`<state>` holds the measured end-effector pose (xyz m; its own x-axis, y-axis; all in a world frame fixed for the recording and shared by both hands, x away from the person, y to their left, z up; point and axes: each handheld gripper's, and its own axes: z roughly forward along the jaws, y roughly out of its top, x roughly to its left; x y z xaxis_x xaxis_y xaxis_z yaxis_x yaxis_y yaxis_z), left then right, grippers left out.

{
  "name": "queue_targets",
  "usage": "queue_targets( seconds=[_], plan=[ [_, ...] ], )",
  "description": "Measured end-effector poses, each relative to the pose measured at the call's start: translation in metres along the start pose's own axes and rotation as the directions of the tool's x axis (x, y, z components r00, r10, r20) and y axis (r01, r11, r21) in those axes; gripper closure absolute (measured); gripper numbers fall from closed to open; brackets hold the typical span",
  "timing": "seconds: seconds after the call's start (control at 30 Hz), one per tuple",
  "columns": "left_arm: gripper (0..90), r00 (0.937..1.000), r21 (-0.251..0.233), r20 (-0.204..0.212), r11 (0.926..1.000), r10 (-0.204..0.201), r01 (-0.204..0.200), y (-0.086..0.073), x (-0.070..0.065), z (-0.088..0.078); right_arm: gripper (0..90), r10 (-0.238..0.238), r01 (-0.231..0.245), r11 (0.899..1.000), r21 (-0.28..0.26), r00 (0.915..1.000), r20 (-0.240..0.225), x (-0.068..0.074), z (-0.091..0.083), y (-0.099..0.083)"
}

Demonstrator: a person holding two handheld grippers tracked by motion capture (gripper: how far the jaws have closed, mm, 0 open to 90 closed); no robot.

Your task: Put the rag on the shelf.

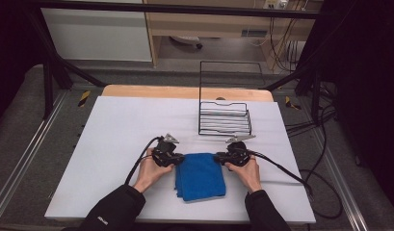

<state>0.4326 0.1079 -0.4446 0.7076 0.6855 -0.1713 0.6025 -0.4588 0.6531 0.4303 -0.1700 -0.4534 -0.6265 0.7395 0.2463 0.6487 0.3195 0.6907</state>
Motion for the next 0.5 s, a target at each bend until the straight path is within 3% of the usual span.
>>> queue_targets(
  seconds=[0.13,0.3,0.5],
  plan=[
    [84.2,0.9998,-0.008,0.011,0.9999,-0.014,0.014,0.000,0.002,0.000,85.9,0.005,-0.005,1.000,0.004,1.0000,-0.008,0.000,-0.001,0.000],
    [84.7,0.9998,-0.026,0.016,0.9995,-0.014,0.015,-0.002,0.002,-0.004,87.2,0.020,-0.020,1.000,-0.002,0.9998,-0.010,0.001,-0.004,0.001],
    [84.7,0.9998,-0.078,0.020,0.9970,0.002,0.000,0.000,-0.003,-0.017,87.3,0.010,-0.011,0.998,-0.058,0.9999,-0.008,0.004,-0.016,0.002]
  ],
)
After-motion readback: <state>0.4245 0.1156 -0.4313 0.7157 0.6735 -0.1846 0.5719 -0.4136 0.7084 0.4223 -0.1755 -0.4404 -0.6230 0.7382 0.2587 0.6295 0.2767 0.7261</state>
